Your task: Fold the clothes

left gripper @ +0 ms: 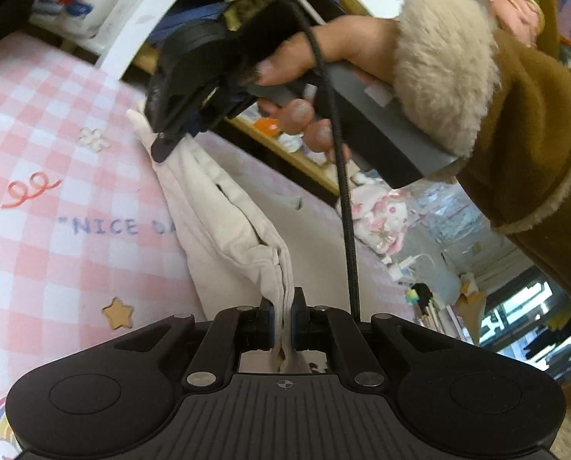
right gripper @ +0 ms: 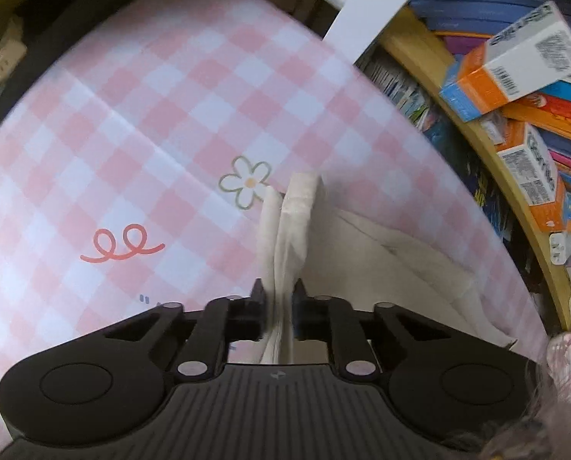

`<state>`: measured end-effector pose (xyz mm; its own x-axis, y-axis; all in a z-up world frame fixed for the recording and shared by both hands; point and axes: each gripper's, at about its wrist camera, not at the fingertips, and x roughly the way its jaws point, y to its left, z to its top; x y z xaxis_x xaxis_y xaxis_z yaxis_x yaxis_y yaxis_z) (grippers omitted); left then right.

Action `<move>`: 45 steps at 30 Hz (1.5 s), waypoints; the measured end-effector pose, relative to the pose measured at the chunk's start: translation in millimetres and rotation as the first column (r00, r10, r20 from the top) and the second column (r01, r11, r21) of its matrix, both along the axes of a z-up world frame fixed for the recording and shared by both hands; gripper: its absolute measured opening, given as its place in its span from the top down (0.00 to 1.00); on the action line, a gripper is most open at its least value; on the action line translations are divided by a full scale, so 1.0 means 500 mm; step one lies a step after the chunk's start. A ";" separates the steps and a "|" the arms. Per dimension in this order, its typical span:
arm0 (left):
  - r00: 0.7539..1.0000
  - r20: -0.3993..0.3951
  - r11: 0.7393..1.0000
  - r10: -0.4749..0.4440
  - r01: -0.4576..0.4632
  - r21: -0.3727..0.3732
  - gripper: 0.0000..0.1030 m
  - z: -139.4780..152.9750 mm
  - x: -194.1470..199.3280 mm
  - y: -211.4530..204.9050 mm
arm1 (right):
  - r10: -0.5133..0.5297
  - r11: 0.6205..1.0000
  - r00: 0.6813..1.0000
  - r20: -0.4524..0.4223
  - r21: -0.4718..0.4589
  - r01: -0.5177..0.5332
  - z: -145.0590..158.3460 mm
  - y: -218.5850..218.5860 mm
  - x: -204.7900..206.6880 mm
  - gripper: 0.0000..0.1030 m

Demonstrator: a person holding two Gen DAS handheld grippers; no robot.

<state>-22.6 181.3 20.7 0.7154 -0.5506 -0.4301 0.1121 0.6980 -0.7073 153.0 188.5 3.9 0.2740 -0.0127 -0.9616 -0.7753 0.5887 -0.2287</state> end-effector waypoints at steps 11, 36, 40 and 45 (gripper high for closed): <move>0.978 0.128 0.986 -0.163 0.155 0.069 0.94 0.076 0.031 -0.112 | -0.108 0.980 0.990 0.092 0.175 0.091 0.156 -0.211 0.030 0.94; 0.996 0.092 0.974 0.024 -0.044 0.220 0.94 0.133 0.059 -0.493 | -0.065 0.874 0.992 0.108 0.486 0.004 0.206 -0.717 0.113 0.94; 0.996 0.075 0.963 0.042 -0.060 0.263 0.94 0.139 0.067 -0.538 | -0.029 0.849 0.994 0.105 0.528 -0.031 0.206 -0.757 0.118 0.94; 0.999 0.049 0.954 0.017 -0.031 0.299 0.94 0.134 0.078 -0.586 | -0.029 0.827 0.996 0.082 0.562 -0.022 0.197 -0.806 0.129 0.94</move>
<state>16.5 -111.6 87.6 0.7495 -0.3839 -0.5393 0.1201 0.8800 -0.4595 217.3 -214.4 102.2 0.3545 0.5216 -0.7760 -0.7660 0.6380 0.0789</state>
